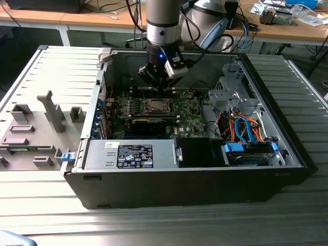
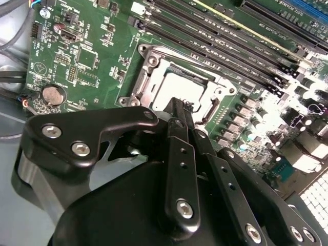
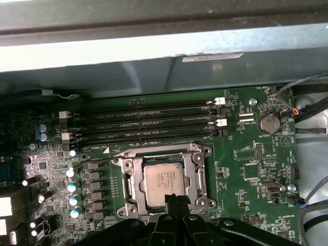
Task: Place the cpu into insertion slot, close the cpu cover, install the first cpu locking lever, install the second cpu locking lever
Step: 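Install the first cpu locking lever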
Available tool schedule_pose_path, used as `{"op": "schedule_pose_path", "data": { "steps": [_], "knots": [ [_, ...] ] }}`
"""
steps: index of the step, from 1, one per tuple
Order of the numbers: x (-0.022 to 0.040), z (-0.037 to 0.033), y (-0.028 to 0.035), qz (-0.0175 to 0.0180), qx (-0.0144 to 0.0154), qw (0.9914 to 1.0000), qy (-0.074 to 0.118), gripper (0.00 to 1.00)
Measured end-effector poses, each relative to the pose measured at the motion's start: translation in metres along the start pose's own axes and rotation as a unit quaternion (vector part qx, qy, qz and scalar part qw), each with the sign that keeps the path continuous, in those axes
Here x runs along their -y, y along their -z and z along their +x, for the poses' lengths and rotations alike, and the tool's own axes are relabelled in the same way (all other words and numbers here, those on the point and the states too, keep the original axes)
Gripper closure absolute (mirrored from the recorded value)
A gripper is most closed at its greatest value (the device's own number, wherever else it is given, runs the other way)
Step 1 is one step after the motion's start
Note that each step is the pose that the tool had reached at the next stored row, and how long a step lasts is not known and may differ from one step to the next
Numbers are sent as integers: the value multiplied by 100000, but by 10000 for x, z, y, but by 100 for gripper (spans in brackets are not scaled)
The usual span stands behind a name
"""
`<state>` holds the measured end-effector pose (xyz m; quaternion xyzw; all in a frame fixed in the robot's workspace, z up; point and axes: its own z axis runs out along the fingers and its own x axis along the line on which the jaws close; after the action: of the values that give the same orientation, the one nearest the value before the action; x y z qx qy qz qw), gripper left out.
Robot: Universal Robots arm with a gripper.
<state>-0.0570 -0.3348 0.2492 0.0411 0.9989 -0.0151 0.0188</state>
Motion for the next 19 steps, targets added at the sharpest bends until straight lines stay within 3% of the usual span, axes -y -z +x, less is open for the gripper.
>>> {"op": "schedule_pose_path", "data": {
  "steps": [19],
  "knots": [
    [-2, 168, 7, -1, 56, 100000, -7, 89]
  ]
}}
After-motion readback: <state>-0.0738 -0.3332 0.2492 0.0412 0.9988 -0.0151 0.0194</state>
